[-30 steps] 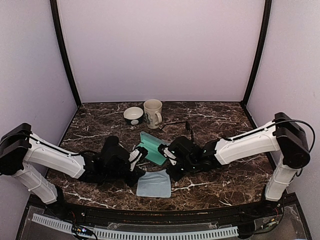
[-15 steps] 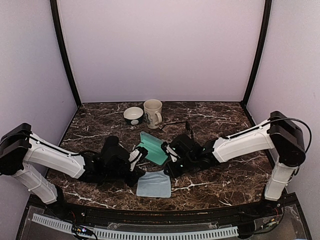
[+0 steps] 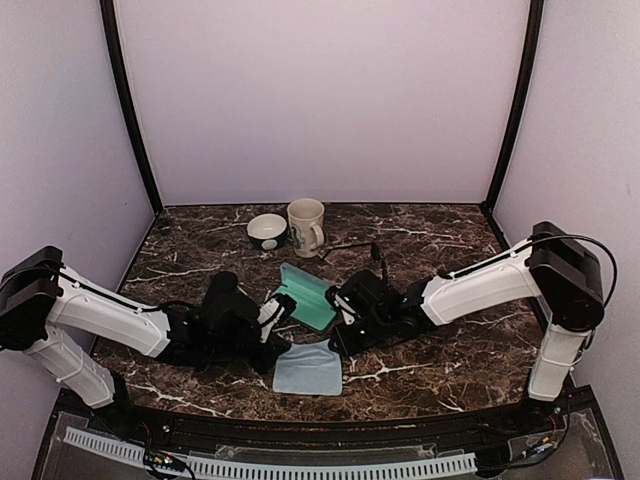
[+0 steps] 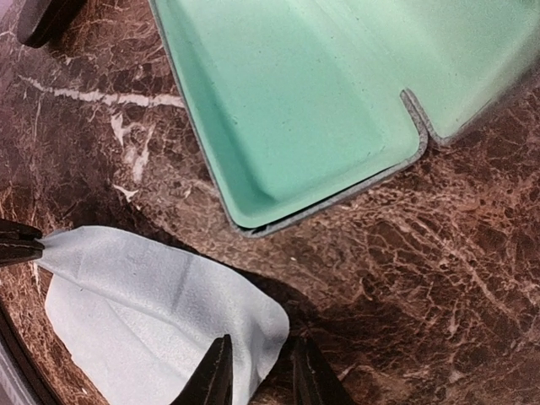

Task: Organize the sunglasses
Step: Fold the glasses cleaning cloth at the center of the board.

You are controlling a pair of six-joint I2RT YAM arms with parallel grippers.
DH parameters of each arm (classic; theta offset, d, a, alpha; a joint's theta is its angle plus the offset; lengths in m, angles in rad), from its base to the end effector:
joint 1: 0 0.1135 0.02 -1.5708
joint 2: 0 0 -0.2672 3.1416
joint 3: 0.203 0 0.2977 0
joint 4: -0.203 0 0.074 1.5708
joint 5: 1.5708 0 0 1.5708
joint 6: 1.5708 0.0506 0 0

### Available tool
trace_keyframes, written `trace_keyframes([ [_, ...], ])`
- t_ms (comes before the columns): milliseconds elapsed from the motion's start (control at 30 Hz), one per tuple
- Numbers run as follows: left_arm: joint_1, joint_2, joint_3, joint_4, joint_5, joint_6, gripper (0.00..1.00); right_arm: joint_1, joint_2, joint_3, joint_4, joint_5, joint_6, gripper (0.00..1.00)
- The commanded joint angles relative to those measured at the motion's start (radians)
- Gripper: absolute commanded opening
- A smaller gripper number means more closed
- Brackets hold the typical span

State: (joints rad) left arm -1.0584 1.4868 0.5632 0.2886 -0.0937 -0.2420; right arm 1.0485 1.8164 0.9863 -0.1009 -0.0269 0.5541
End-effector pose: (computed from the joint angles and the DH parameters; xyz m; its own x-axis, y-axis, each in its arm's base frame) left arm 0.1617 -0.2778 0.1095 -0.4814 0.3692 -0.7949 0.7369 0.6615 -0.1390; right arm 0.1986 0.3477 0.0980 -0.8004 -0.3361 -0.4964 -0.5330 0.7781 0.3325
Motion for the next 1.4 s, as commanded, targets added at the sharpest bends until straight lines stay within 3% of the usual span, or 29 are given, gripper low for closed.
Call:
trace_keyframes([
  [0, -0.004, -0.017, 0.021, -0.013, -0.006, 0.012, 0.00, -0.013, 0.023, 0.018, 0.033, -0.006, 0.013, 0.26],
  [867, -0.007, -0.016, 0.020, -0.019, -0.008, 0.010, 0.00, -0.031, 0.054, 0.049, 0.042, -0.023, -0.019, 0.08],
  [1367, -0.006, -0.036, -0.010, 0.054, 0.006, 0.028, 0.00, -0.032, -0.029, -0.042, 0.121, -0.082, -0.202, 0.00],
])
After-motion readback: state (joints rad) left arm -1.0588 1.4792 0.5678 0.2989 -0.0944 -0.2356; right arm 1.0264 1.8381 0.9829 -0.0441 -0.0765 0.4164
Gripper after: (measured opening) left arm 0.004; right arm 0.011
